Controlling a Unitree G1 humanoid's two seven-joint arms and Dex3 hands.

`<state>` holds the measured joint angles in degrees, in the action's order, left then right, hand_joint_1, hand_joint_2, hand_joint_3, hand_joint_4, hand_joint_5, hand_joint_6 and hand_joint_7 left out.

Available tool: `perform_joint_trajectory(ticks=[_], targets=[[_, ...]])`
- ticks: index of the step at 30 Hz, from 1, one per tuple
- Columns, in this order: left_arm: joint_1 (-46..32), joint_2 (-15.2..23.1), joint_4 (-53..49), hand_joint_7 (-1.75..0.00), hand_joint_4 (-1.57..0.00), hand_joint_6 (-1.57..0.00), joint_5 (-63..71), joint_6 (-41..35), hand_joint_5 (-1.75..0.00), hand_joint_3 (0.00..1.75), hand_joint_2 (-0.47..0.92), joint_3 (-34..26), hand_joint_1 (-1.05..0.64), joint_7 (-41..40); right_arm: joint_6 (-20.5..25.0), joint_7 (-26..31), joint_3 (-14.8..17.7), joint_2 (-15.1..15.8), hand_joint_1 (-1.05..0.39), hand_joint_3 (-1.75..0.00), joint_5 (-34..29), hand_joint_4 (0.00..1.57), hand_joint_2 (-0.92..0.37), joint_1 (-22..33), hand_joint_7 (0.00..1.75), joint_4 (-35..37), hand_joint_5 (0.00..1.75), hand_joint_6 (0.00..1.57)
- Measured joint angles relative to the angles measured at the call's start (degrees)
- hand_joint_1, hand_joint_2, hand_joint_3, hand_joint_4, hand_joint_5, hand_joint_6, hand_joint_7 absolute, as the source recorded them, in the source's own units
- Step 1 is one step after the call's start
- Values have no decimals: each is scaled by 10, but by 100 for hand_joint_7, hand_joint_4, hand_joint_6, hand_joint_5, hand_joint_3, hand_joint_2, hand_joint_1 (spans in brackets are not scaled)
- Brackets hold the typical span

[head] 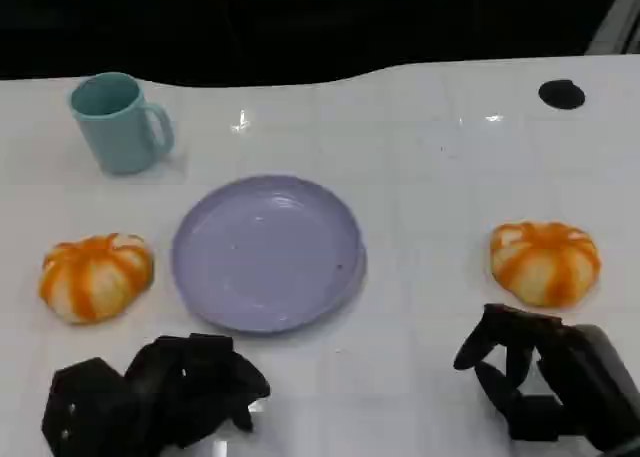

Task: Grasp the bread from the table and place it into the plate.

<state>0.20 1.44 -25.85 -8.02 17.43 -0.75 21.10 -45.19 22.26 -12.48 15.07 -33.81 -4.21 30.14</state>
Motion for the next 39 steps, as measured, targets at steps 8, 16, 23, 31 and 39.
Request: perform_joint_trajectory(ticks=[8, 16, 23, 31, 39], targets=[[0, 0, -3, -71, -88, -133, 1, 5, -152, 1, 84, 1, -105, 0, 0, 0, 0, 0, -35, -108, -2, 84, -48, 0, 144, 0, 175, 72], [2, 0, -5, -71, -89, -133, 1, 6, -152, 0, 83, 1, -105, 0, 0, 0, 0, 0, -35, -109, -1, 84, -49, 0, 144, 0, 175, 73], [2, 0, -5, -72, -89, -133, 1, 6, -152, 0, 83, 1, -105, 0, 0, 0, 0, 0, -35, -109, -2, 85, -48, 0, 144, 0, 175, 73], [2, 0, -6, -73, -90, -134, 1, 7, -152, 0, 83, 1, -105, 0, -1, 12, 3, 0, -33, -77, -2, 78, -62, 0, 75, 0, 142, 88], [2, 0, -7, -72, -90, -133, 0, 7, -152, 0, 83, 1, -105, 0, 17, 37, 5, 19, -46, -18, -36, 45, -92, -21, 3, -4, 46, 64]])
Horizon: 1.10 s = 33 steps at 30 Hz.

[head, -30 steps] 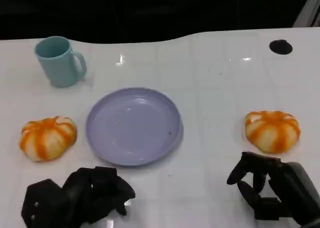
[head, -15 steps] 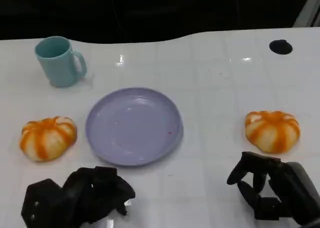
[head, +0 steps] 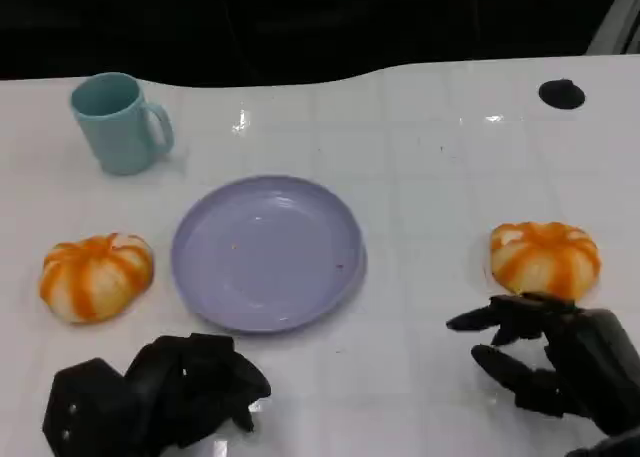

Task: Grasp the bread from the table and place it into the plate.

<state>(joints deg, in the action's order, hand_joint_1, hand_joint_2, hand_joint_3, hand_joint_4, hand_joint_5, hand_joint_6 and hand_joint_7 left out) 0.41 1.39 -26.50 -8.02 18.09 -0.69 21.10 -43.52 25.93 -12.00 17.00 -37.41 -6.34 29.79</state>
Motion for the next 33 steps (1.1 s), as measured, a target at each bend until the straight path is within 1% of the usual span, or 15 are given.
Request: perform_joint_trajectory(ticks=[3, 8, 12, 16, 20, 24, 27, 30, 33], targets=[[0, 0, 0, -72, -90, -134, 0, 0, -152, 0, 83, 0, -105, 0, 18, 5, 2, 13, -51, -17, -11, 37, -92, -4, 0, -13, 36, 56], [0, 0, 0, -72, -90, -133, 0, 1, -152, 1, 84, 0, -105, 0, 63, 5, 4, 33, -56, -14, -35, 25, -92, -4, 0, -51, 28, 43], [0, -2, 0, -72, -89, -133, 0, 1, -152, 0, 83, 0, -105, 0, 121, -5, 9, 45, -59, -13, -55, 17, -92, -2, 0, -92, 23, 32], [-1, -3, 2, -72, -89, -134, 0, 0, -152, 1, 84, 0, -105, 0, 188, -45, 12, 56, -61, -11, -68, 8, -92, 1, 0, -141, 19, 23], [-2, -3, 3, -72, -88, -133, 0, 0, -152, 1, 84, 1, -105, 0, 249, -90, 13, 64, -65, -9, -77, 3, -92, 1, 0, -177, 18, 20], [-2, -3, 3, -73, -89, -134, 0, 0, -152, 0, 83, 1, -105, 0, 304, -142, 8, 75, -66, -5, -91, 1, -92, -8, 1, -188, 23, 21], [-4, -3, 5, -72, -89, -133, 0, 0, -151, 0, 83, 1, -105, 0, 326, -163, -2, 76, -65, -3, -93, 0, -92, -23, 1, -188, 26, 21], [-7, -4, 9, -72, -89, -133, 0, 0, -151, 0, 83, 1, -104, 0, 345, -174, -13, 76, -63, -2, -97, 0, -91, -38, 0, -183, 24, 20], [-10, -4, 12, -71, -89, -133, 0, 0, -151, 0, 83, 1, -104, 0, 366, -193, -30, 76, -60, 0, -107, 1, -90, -54, 1, -171, 24, 21]])
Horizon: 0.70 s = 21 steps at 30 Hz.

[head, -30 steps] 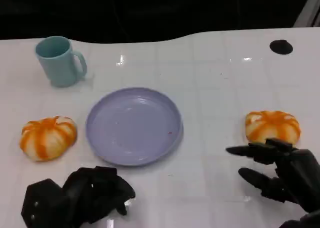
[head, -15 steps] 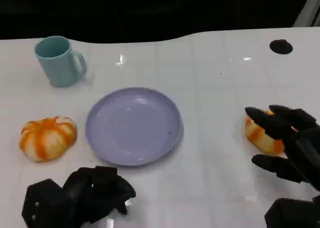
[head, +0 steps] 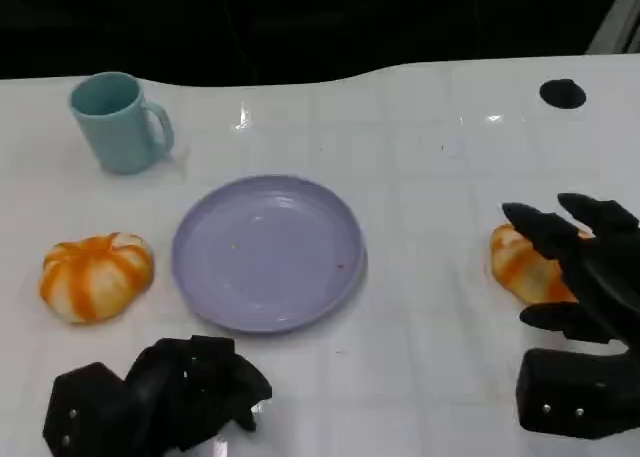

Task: Grasp the bread from the table and place it into the plate.

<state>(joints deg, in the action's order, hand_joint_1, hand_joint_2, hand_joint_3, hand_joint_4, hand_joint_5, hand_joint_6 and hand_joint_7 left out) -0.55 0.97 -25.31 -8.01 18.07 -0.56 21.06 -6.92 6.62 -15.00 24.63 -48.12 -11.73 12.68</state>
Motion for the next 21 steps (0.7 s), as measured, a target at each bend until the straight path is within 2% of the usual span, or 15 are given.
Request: perform_joint_trajectory(ticks=[14, 21], targets=[[-3, -3, 5, -72, -89, -134, 0, -2, -151, 0, 83, -1, -105, -2, 59, -21, -48, -21, -43, 0, -6, 6, -84, -73, 1, 81, 27, 27], [-5, -3, 8, -70, -89, -134, -3, -5, -152, 0, 83, -2, -104, -3, 71, -21, -67, -24, -40, 0, -5, 10, -84, -94, 1, 124, 24, 29]])
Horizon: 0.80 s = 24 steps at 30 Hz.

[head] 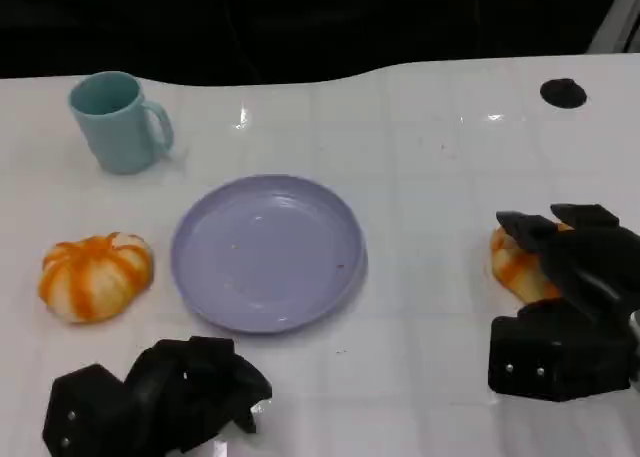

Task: Grasp the bread from the table and place it into the plate.

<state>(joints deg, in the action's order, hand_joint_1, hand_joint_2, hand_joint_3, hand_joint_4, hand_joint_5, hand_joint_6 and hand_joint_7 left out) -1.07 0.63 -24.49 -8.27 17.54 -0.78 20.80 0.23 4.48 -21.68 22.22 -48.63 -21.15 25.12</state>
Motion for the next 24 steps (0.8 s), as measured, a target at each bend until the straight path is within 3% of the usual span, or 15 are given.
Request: perform_joint_trajectory(ticks=[4, 7, 11, 12, 15, 16, 18, 19, 21, 23, 24], targets=[[-3, 0, 6, -71, -89, -134, 0, -5, -152, 1, 83, 0, -105, -1, 2, 0, -3, -1, -40, 0, 2, 13, -85, -9, 1, 23, 22, 30], [-4, 0, 9, -71, -89, -134, 0, -7, -152, 1, 83, 0, -105, -1, 3, 3, -6, -1, -39, -1, 4, 25, -87, -12, 3, 39, 19, 40], [-5, 0, 10, -72, -89, -134, 0, -7, -153, 1, 83, 0, -105, -1, -3, 29, -7, -2, -16, 0, 10, 91, -89, -15, 7, 59, 21, 83], [-5, 0, 10, -72, -89, -134, 0, -7, -153, 1, 83, 0, -105, -1, -15, 43, -2, -5, -7, -4, 21, 103, -91, -17, 12, 65, 63, 108], [-5, 0, 10, -73, -88, -134, 0, -7, -154, 0, 83, 0, -105, -1, -72, 93, 10, -10, 1, -12, 53, 100, -89, -23, 20, 92, 138, 135], [-5, 0, 10, -73, -88, -134, 0, -8, -154, 0, 83, 0, -105, -1, -92, 111, 10, -11, 1, -16, 57, 95, -86, -26, 41, 103, 156, 130], [-5, 0, 10, -73, -88, -133, 0, -8, -154, 1, 83, 0, -105, -1, -126, 149, 9, -11, 1, -37, 57, 90, -74, -31, 118, 123, 171, 96], [-4, 0, 9, -73, -87, -133, 0, -8, -154, 1, 83, 0, -105, -1, -137, 164, 9, -11, 1, -43, 57, 88, -71, -32, 135, 131, 173, 87], [-3, 0, 8, -73, -87, -132, 1, -8, -154, 1, 83, 0, -104, -1, -149, 184, 9, -11, 0, -54, 57, 86, -67, -33, 155, 140, 174, 76], [-2, 0, 6, -74, -87, -132, 1, -6, -154, 1, 83, 0, -104, -1, -152, 192, 9, -11, 1, -56, 57, 85, -64, -33, 159, 141, 175, 73], [-1, 0, 5, -74, -87, -132, 1, -6, -154, 1, 83, 0, -104, -1, -155, 197, 9, -11, 3, -66, 57, 87, -57, -33, 158, 140, 175, 76]])
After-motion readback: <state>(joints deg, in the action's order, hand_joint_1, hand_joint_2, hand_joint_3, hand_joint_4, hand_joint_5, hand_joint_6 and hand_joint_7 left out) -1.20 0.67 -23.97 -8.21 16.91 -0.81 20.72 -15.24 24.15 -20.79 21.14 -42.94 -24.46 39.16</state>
